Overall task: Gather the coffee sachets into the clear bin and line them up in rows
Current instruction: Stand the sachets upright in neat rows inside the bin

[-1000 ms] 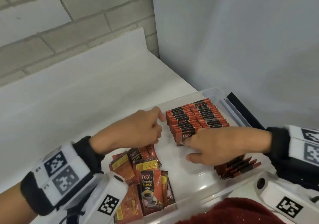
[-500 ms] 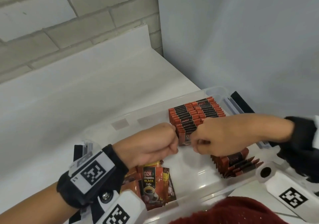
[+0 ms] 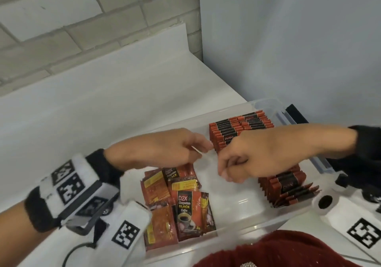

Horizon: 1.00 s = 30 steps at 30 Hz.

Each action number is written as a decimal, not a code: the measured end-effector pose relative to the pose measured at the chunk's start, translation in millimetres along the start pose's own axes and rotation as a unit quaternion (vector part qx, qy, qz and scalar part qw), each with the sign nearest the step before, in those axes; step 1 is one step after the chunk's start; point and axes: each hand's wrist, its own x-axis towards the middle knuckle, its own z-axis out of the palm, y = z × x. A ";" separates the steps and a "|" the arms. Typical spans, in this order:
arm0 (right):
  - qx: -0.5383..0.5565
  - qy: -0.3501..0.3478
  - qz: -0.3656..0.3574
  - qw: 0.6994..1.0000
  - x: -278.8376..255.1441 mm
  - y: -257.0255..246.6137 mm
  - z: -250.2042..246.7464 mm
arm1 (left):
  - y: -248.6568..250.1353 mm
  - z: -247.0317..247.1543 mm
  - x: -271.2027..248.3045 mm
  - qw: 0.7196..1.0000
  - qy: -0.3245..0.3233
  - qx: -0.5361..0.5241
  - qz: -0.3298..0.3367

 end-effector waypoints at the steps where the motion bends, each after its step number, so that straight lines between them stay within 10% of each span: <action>1: 0.025 -0.008 -0.006 1.000 2.8 -5.2 2.2 | -2.6 -6.6 -7.4 0.998 -0.010 0.065 -0.006; 11: -0.035 -0.044 -0.002 0.998 47.3 -38.0 27.9 | -37.3 -4.6 -34.6 0.949 -0.083 0.269 -0.143; 30: 0.123 -0.069 -0.006 0.990 74.7 -42.9 29.3 | -53.5 -7.4 -37.5 0.970 -0.141 0.198 -0.030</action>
